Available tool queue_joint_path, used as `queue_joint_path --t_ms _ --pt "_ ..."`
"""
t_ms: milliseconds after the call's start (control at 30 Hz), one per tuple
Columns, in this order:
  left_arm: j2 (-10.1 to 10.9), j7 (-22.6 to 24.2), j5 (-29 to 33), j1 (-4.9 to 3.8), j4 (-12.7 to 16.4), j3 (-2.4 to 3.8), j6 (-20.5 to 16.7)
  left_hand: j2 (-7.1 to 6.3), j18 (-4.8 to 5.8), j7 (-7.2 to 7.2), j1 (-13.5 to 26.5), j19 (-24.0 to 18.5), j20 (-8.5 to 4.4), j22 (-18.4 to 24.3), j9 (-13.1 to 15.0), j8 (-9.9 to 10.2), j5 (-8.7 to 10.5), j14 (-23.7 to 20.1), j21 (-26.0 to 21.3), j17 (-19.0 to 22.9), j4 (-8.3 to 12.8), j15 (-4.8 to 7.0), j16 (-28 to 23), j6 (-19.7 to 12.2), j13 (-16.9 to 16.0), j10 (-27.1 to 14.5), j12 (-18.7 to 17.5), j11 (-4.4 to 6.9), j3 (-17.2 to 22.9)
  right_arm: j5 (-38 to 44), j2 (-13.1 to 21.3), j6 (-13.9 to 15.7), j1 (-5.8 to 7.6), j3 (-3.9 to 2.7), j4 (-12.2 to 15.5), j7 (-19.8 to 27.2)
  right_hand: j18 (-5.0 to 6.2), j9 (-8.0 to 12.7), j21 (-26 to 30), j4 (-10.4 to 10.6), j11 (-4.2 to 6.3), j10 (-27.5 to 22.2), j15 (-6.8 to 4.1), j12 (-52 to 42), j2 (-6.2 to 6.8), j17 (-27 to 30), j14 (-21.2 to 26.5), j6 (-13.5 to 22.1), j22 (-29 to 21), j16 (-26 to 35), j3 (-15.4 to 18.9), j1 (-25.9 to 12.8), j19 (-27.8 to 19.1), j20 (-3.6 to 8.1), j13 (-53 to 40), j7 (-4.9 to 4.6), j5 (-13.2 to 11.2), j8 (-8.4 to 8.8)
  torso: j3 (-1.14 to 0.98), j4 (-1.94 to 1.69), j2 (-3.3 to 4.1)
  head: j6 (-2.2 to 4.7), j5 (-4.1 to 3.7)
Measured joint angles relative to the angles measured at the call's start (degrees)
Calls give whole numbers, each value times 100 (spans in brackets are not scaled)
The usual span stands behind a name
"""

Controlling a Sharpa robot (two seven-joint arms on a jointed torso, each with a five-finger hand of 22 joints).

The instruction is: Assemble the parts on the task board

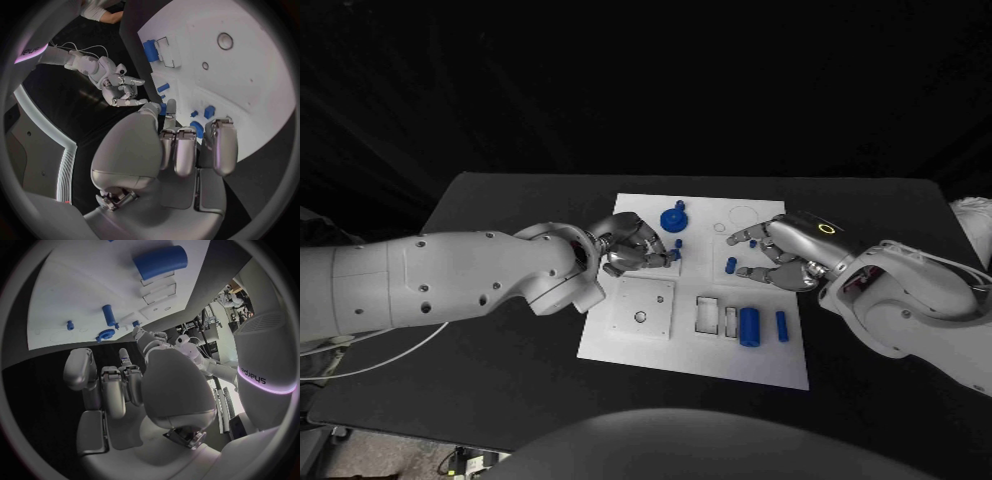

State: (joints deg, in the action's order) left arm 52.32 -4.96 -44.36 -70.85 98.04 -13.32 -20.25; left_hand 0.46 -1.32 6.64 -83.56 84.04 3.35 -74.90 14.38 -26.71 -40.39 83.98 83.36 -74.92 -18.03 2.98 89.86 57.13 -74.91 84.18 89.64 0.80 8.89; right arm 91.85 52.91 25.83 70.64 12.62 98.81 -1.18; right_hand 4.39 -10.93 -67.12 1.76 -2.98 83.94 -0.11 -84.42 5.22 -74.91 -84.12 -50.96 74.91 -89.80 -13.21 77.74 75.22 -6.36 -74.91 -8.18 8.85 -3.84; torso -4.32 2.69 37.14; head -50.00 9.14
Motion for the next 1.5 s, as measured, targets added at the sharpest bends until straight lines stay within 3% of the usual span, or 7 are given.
queue_joint_path --t_ms 167,300,433,767,900,967,1500 --pt "337 -657 -409 -433 177 10 338 -34 0 -1 -9 0 0 0 5 3 -36 0 -38 0 -15 0 0 1 -3 -3 0 14 15 -39 194 13 0 7 98 6 0 0 -22 0 0 0 0 -33 0 0 0 0 0 0 0 0 0 0 0 0 26 0 -31 17 -13 0 7" --pt "440 -1284 -677 -693 182 8 743 -35 0 -1 -8 0 0 0 5 4 -54 0 -64 0 -15 0 0 1 -3 -3 0 14 15 -53 258 9 0 9 156 6 1 -4 -61 17 0 0 0 -33 0 0 0 0 0 0 -15 0 2 -2 0 0 26 0 -62 26 -30 0 19" --pt "433 -1816 -844 -833 80 10 1191 -50 0 18 7 0 0 0 5 36 -116 0 -67 1 -40 0 0 21 -3 -3 0 14 40 -62 279 7 0 11 186 5 1 -6 -61 32 0 0 0 -55 0 1 0 0 -1 0 0 0 43 1 0 0 25 0 -86 36 -47 0 38" --pt "164 -2727 -1072 -918 -258 6 2311 -96 1 20 54 0 1 0 4 102 150 0 -94 1 -117 0 0 43 -3 -3 -26 13 183 -85 358 108 1 15 238 150 1 -14 -110 63 22 22 -5 -77 -32 -4 5 -19 -1 0 0 32 65 24 0 18 148 0 -92 40 -45 0 13" --pt "37 -2912 -1122 -924 -435 6 2581 -178 0 7 74 0 1 0 3 166 553 0 -94 1 -144 0 0 74 -3 -3 -26 13 479 -103 382 152 2 19 236 215 0 -18 -110 63 22 21 -21 -77 -39 -4 21 -22 1 0 0 39 65 23 0 22 148 -1 -95 40 -46 0 43" --pt "-28 -2980 -1140 -925 -522 6 2679 -206 0 6 74 -1 1 0 5 169 634 0 -94 1 -155 0 0 74 -3 -3 -26 12 555 -112 384 163 2 21 230 237 0 -22 -110 72 33 10 -21 -77 -39 -4 21 -36 4 0 -9 39 65 23 0 36 168 0 -96 39 -49 0 59" --pt "-515 -3183 -1203 -925 -911 6 2968 -253 -1 0 120 -1 1 -5 13 192 662 0 -94 2 -145 -1 0 81 -2 5 -26 2 627 -188 357 151 -1 40 162 283 0 -36 -88 78 38 5 -21 -77 -61 -2 21 -55 3 0 -16 61 63 22 1 54 179 -34 -117 76 -40 0 133"
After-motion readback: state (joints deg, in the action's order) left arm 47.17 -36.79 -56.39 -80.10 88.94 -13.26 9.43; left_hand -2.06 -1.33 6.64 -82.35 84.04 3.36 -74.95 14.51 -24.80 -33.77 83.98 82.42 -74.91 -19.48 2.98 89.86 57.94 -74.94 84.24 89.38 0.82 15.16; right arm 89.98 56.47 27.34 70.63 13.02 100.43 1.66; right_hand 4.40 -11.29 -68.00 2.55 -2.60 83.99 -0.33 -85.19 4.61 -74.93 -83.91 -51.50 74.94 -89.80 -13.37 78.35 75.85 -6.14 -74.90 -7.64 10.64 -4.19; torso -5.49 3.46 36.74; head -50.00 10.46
